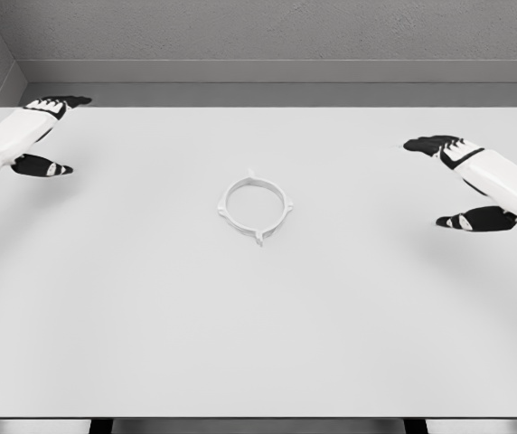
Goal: Assemble PVC drainage pipe clamps
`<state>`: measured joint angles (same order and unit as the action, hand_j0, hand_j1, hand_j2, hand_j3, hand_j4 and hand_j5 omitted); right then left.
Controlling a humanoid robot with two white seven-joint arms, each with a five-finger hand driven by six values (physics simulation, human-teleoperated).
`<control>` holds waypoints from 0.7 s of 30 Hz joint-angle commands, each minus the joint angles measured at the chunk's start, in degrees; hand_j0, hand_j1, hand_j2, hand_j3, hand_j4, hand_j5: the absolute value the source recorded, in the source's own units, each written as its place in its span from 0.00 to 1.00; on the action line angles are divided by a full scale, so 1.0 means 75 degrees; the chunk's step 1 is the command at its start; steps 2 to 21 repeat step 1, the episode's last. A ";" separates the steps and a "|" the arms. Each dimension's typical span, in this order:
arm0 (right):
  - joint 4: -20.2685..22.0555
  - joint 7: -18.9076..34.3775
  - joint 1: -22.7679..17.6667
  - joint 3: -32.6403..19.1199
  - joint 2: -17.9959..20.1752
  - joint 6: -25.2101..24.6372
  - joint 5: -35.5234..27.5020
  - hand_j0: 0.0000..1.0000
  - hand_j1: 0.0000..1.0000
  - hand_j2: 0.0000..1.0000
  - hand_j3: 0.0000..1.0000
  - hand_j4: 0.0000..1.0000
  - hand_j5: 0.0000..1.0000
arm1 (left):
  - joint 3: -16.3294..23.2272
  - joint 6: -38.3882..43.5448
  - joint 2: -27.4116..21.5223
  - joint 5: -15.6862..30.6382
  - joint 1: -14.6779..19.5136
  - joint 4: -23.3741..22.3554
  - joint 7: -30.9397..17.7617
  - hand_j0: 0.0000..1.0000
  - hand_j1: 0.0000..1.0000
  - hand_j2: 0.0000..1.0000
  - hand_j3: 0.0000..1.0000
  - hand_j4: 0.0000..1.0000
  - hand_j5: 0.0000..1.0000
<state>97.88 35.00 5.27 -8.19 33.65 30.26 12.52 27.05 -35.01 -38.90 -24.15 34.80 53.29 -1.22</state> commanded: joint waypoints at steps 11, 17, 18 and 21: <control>0.0039 0.0000 0.0000 -0.0150 0.0106 0.0114 -0.0099 1.00 1.00 1.00 1.00 1.00 1.00 | -0.0008 0.0001 -0.0075 0.0055 0.0000 0.0020 0.0011 1.00 1.00 1.00 1.00 1.00 1.00; 0.0039 0.0000 0.0000 -0.0150 0.0106 0.0114 -0.0099 1.00 1.00 1.00 1.00 1.00 1.00 | -0.0008 0.0001 -0.0075 0.0055 0.0000 0.0020 0.0011 1.00 1.00 1.00 1.00 1.00 1.00; 0.0039 0.0000 0.0000 -0.0150 0.0106 0.0114 -0.0099 1.00 1.00 1.00 1.00 1.00 1.00 | -0.0008 0.0001 -0.0075 0.0055 0.0000 0.0020 0.0011 1.00 1.00 1.00 1.00 1.00 1.00; 0.0039 0.0000 0.0000 -0.0150 0.0106 0.0114 -0.0099 1.00 1.00 1.00 1.00 1.00 1.00 | -0.0008 0.0001 -0.0075 0.0055 0.0000 0.0020 0.0011 1.00 1.00 1.00 1.00 1.00 1.00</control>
